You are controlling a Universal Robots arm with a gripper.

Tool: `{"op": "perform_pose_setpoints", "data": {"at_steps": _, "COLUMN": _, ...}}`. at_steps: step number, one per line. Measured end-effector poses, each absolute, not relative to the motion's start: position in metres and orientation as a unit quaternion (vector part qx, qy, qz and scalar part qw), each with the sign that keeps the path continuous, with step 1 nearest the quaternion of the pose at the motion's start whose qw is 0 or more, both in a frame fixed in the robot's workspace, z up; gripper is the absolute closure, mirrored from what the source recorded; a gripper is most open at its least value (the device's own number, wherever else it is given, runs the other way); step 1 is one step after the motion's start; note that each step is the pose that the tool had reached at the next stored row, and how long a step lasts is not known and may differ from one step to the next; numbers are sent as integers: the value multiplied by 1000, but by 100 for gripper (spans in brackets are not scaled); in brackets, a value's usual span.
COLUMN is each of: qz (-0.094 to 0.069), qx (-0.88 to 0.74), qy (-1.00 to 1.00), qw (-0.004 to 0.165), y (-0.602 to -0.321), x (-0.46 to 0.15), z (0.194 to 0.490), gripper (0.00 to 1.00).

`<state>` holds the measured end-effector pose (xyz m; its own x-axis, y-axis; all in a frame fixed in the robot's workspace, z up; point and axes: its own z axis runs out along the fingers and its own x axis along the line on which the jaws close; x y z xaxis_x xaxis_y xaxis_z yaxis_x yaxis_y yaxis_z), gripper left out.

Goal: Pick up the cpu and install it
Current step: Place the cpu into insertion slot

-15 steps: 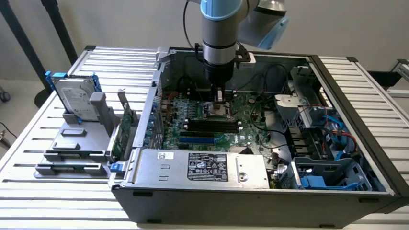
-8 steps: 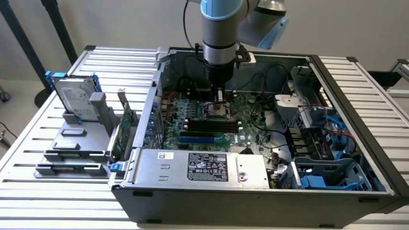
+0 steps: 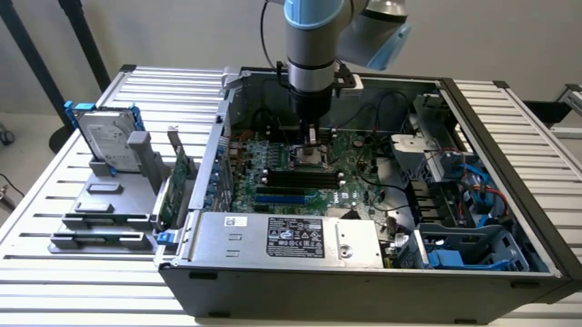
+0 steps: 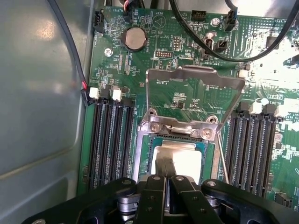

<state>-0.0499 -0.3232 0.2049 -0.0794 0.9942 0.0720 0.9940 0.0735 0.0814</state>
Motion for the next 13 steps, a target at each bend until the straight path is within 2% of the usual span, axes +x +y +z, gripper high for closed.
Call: {"op": "perform_pose_setpoints", "data": {"at_steps": 13, "qz": 54, "qx": 678, "qy": 733, "qw": 0, "y": -328, "x": -50, "z": 231, "gripper": 89}}
